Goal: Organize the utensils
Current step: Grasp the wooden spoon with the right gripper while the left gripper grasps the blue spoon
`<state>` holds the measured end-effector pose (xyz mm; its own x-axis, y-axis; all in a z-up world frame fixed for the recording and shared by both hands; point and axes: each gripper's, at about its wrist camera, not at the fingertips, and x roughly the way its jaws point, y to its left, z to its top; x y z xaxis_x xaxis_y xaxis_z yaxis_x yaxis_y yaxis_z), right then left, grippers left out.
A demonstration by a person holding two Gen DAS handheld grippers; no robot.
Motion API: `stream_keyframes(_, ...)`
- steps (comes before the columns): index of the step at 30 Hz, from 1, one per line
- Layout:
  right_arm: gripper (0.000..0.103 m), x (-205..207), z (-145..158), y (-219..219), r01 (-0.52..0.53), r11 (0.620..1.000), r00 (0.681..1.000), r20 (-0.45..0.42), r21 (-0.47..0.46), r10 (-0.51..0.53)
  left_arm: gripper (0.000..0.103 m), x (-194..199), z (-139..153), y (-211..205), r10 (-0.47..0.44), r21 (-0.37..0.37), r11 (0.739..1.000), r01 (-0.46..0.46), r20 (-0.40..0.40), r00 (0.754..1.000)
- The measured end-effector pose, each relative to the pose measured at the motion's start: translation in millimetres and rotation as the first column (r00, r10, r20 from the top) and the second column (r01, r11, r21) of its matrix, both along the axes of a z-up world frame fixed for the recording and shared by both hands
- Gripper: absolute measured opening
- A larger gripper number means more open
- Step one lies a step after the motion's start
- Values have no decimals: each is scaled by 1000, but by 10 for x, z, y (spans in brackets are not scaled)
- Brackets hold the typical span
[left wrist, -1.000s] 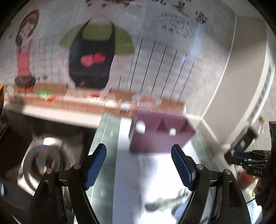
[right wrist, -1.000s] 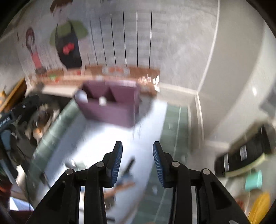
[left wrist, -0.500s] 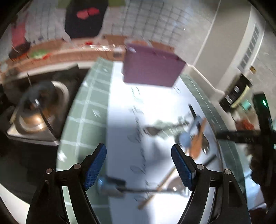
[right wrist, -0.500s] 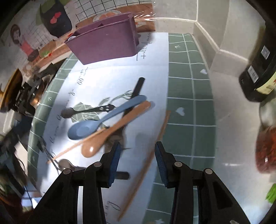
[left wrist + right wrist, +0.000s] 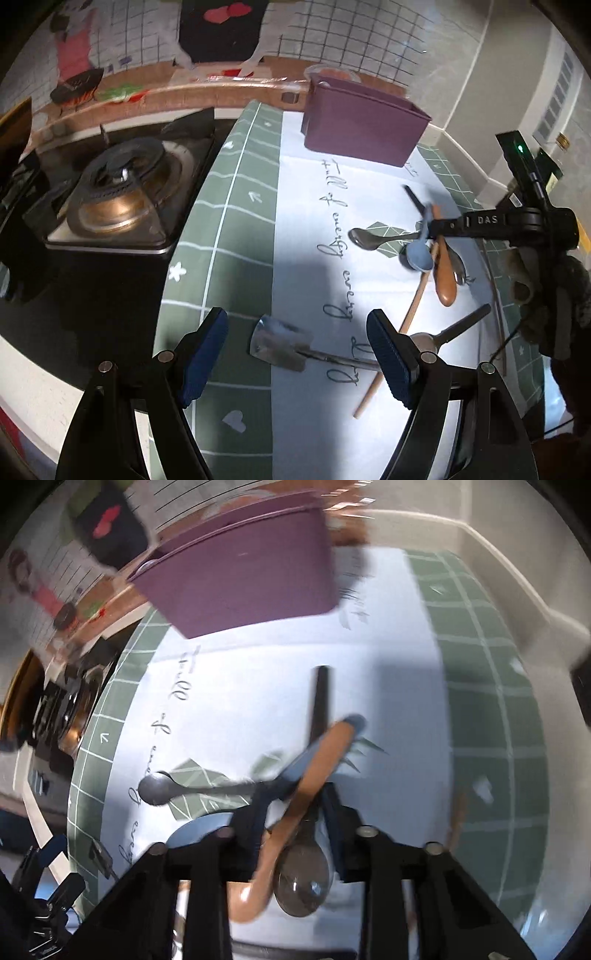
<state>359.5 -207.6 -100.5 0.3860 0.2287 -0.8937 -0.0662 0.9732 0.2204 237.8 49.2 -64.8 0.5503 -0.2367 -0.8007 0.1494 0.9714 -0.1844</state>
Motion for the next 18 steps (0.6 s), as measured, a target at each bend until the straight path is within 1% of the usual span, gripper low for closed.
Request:
stream_keyframes(2, 12, 23, 51, 58, -35, 999, 999, 29, -11, 36, 78, 15, -14, -7, 1, -6, 1000, -1, -10, 1000)
stream_keyframes(3, 10, 20, 94, 59, -51, 999, 998, 47, 0, 51, 77, 26, -16, -27, -8, -6, 1000, 8, -11, 1000)
stream_keyframes(5, 10, -11, 191, 14, -64, 998, 996, 70, 20, 63, 77, 58, -19, -98, -35, -7, 999, 35, -14, 999)
stream_keyframes(9, 10, -115, 385, -162, -54, 998, 993, 112, 44, 48, 76, 152, -24, -317, -109, -9, 994, 109, -15, 994)
stream_keyframes(11, 10, -180, 475, -272, -41, 998, 991, 127, 44, 35, 72, 240, -24, -474, -154, -24, 988, 153, -28, 988)
stream_keyframes(13, 10, -250, 528, -377, -18, 999, 990, 137, 40, 12, 62, 342, -36, -603, -194, -49, 980, 192, -51, 980)
stream_keyframes(14, 10, -293, 550, -428, -3, 999, 990, 144, 33, -1, 59, 428, -43, -697, -218, -62, 975, 214, -67, 974)
stream_keyframes(17, 10, -426, 592, -585, 26, 999, 986, 163, 24, -29, 50, 638, -38, -918, -258, -58, 966, 253, -88, 962)
stream_keyframes(18, 10, -486, 612, -647, 38, 999, 984, 173, 23, -42, 44, 702, -34, -980, -265, -53, 964, 261, -92, 960)
